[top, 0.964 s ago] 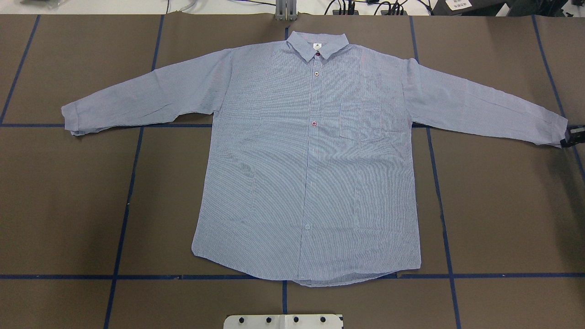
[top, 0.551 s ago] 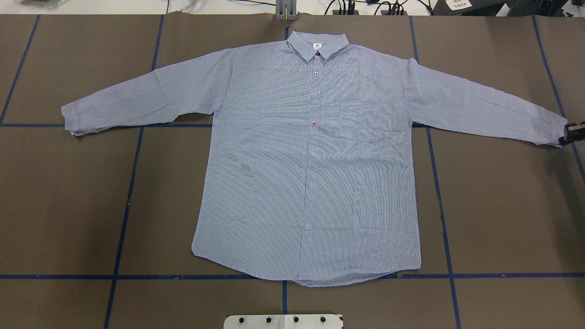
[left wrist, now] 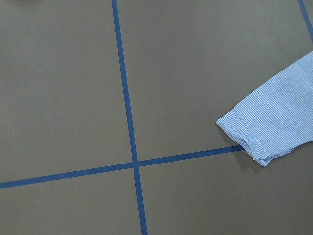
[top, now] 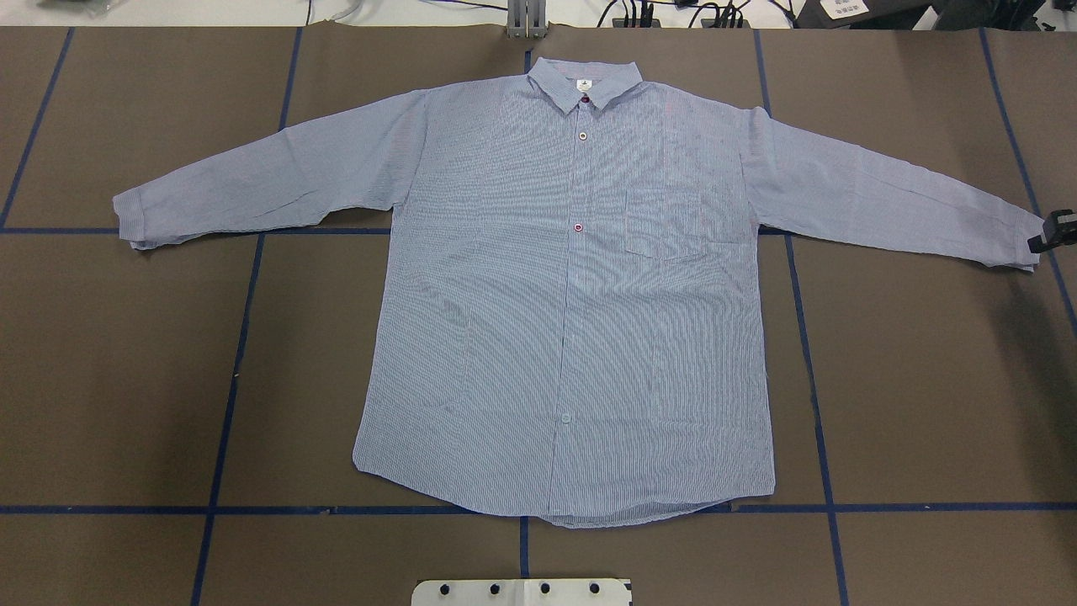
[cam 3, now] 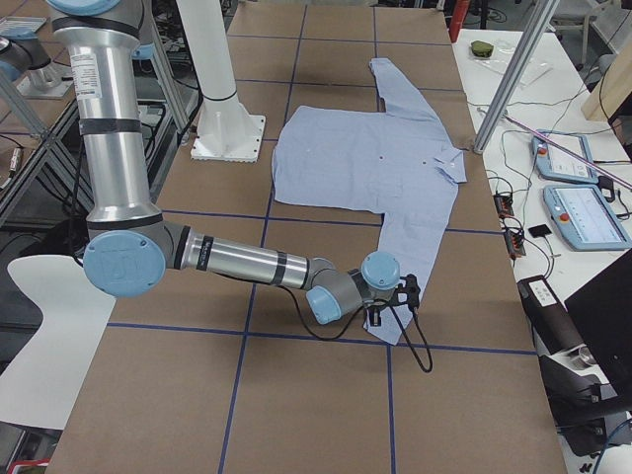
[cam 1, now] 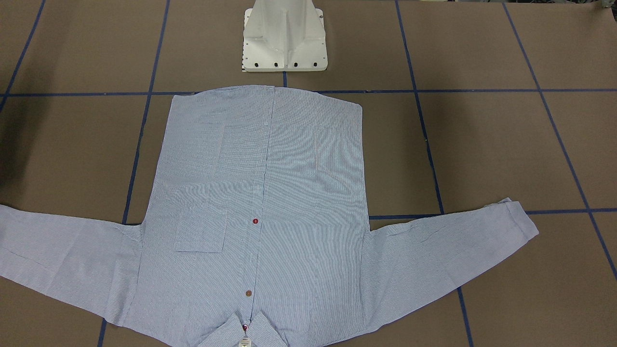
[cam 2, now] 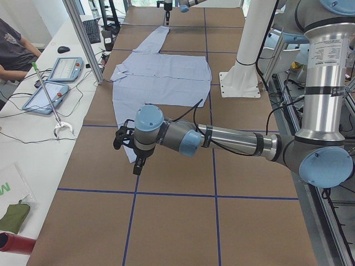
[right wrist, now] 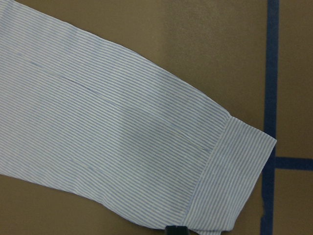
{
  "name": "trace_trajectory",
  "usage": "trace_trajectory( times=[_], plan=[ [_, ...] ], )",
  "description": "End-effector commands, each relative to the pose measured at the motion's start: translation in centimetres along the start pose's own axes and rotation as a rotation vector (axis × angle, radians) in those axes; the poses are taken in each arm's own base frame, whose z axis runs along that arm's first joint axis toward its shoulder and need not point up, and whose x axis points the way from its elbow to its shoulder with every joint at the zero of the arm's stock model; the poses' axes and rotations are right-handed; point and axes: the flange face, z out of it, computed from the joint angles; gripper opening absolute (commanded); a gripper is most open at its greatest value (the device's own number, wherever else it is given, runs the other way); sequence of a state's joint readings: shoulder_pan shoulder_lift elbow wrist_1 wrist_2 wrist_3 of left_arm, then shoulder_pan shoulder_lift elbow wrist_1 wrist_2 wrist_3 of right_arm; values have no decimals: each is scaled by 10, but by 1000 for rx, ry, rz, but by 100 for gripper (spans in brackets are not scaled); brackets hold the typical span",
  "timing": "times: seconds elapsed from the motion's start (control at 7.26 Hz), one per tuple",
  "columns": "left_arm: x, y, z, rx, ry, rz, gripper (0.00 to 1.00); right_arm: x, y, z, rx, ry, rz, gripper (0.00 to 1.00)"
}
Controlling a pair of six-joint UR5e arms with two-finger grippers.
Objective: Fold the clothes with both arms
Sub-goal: 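Lower the right gripper onto the striped sleeve cuff, then close the right gripper on the sleeve cuff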
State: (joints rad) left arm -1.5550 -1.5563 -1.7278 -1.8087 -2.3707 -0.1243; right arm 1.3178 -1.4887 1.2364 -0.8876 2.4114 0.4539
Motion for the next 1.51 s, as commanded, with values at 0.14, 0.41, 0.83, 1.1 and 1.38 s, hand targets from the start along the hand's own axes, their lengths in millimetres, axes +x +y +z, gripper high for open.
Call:
trace_trajectory(
  times=[0.14, 0.41, 0.83, 1.1, 1.38],
  plan=[
    [6, 1, -6, 10, 0, 8, 99, 20, 4, 15, -19, 44, 36, 35],
    [6, 0, -6, 10, 0, 8, 99, 18, 1, 21, -10, 88, 22, 41],
    [8, 0, -8, 14, 1, 12, 99, 10, -2, 28, -24, 89, 15, 39],
    [9, 0, -9, 15, 1, 14, 99, 8, -8, 29, -16, 130, 9, 40],
    [9, 0, -9, 15, 1, 14, 99, 15, -5, 32, -22, 136, 12, 40]
  ],
)
